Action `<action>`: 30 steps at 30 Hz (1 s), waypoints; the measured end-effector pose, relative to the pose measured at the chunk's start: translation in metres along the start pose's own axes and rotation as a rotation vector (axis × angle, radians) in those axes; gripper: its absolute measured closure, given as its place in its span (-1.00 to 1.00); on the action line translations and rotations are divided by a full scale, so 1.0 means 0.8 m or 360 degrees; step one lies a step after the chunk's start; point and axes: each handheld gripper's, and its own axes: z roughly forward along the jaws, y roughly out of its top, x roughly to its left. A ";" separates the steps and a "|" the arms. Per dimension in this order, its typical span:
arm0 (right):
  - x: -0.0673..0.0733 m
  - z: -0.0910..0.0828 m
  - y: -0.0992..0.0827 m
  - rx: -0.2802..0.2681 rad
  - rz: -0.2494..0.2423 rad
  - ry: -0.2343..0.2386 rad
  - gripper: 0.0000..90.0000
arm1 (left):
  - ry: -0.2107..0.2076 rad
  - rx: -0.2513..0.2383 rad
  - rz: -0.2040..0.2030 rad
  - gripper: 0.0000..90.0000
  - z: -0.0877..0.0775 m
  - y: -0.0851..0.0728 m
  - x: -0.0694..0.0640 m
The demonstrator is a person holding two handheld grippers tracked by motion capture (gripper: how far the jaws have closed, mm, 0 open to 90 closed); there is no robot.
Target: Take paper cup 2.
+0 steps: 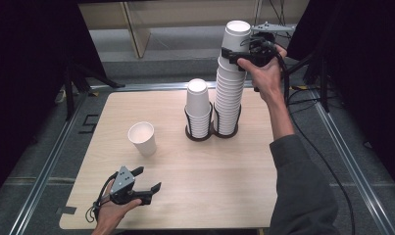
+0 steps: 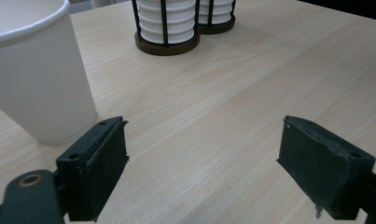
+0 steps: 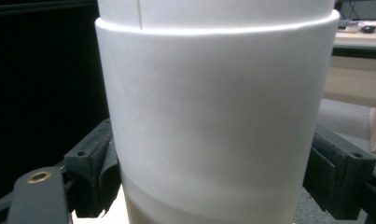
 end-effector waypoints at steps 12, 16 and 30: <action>0.009 -0.014 0.035 -0.0099 -0.0025 -0.0026 -0.61 | 0.0001 0.0035 -0.0003 -0.67 -0.001 0.000 -0.001; 0.013 -0.020 0.049 -0.0143 0.0002 -0.0023 -0.61 | -0.0018 0.0023 -0.0018 -0.67 0.001 -0.002 -0.001; 0.010 -0.073 0.086 -0.0301 -0.0008 -0.0051 -0.61 | -0.0033 0.0014 -0.0027 -0.67 0.002 -0.003 -0.002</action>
